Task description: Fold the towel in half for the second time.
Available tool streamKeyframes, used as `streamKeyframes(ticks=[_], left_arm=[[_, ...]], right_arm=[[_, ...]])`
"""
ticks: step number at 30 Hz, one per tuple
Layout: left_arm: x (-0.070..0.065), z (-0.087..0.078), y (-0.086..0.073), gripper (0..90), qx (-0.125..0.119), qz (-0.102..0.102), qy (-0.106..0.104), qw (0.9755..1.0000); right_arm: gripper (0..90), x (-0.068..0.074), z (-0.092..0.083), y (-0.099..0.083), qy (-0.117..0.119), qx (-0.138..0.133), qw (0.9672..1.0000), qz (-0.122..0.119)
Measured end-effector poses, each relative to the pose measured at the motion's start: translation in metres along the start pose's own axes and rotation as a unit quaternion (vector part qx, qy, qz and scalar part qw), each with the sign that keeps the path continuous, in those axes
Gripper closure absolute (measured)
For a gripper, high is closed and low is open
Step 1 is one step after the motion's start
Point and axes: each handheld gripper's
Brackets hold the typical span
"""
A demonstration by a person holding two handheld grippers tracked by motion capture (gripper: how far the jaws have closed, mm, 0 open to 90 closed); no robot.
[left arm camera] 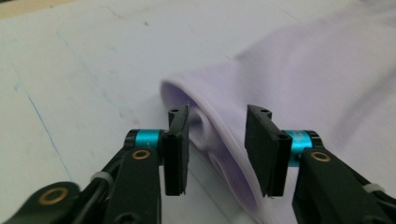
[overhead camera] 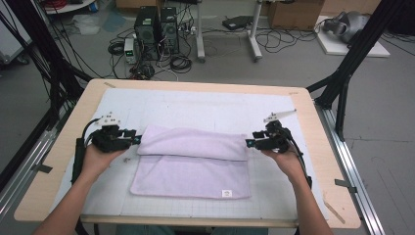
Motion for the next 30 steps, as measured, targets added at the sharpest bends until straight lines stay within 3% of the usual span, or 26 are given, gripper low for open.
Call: streamKeyframes(ticks=[5, 10, 11, 12, 14, 15, 19, 24, 25, 29, 30], left_arm=[[0.010, 0.031, 0.021, 52.2, 0.018, -0.020, 0.014, 0.9996], [0.018, 0.058, 0.023, 47.0, 0.070, -0.057, 0.001, 0.9959], [0.018, 0.062, 0.021, 52.8, 0.078, -0.058, -0.011, 0.9952], [0.017, 0.063, 0.020, 66.7, 0.081, -0.057, -0.020, 0.9949], [0.013, 0.063, 0.019, 84.9, 0.088, -0.038, -0.025, 0.9951], [0.010, 0.059, 0.020, 86.3, 0.081, -0.031, -0.025, 0.9959], [0.001, 0.034, 0.027, 86.8, 0.039, -0.007, -0.034, 0.9986], [-0.008, -0.006, 0.028, 86.8, -0.012, 0.007, -0.057, 0.9983], [-0.012, -0.015, 0.025, 86.8, -0.027, 0.006, -0.067, 0.9974], [-0.021, -0.041, 0.005, 86.8, -0.041, 0.024, -0.077, 0.9959], [-0.025, -0.052, -0.008, 86.7, -0.043, 0.026, -0.086, 0.9950]], right_arm=[[41.4, -0.021, 0.024, 0.016, 0.002, 0.010, 0.9999, 0.007], [39.3, -0.029, 0.044, 0.009, 0.019, 0.039, 0.9984, 0.035], [41.9, -0.030, 0.047, 0.008, 0.022, 0.046, 0.9980, 0.037], [51.5, -0.030, 0.051, 0.005, 0.037, 0.053, 0.9971, 0.041], [75.0, -0.029, 0.054, 0.003, 0.051, 0.057, 0.9963, 0.040], [82.2, -0.027, 0.054, 0.003, 0.062, 0.056, 0.9959, 0.034], [85.1, -0.018, 0.040, 0.013, 0.053, 0.020, 0.9984, 0.006], [85.3, -0.003, 0.005, 0.022, 0.047, -0.031, 0.9983, -0.019], [85.3, 0.000, 0.000, 0.023, 0.046, -0.037, 0.9980, -0.022], [85.2, 0.028, -0.030, 0.020, 0.047, -0.060, 0.9953, -0.060], [85.0, 0.032, -0.033, 0.018, 0.049, -0.062, 0.9949, -0.062]])
Point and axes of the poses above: each handheld gripper's, and its own axes: z roughly forward along the jaws, y roughly out of its top, x roughly to its left, and after that the axes turned 15 degrees about -z, right-handed
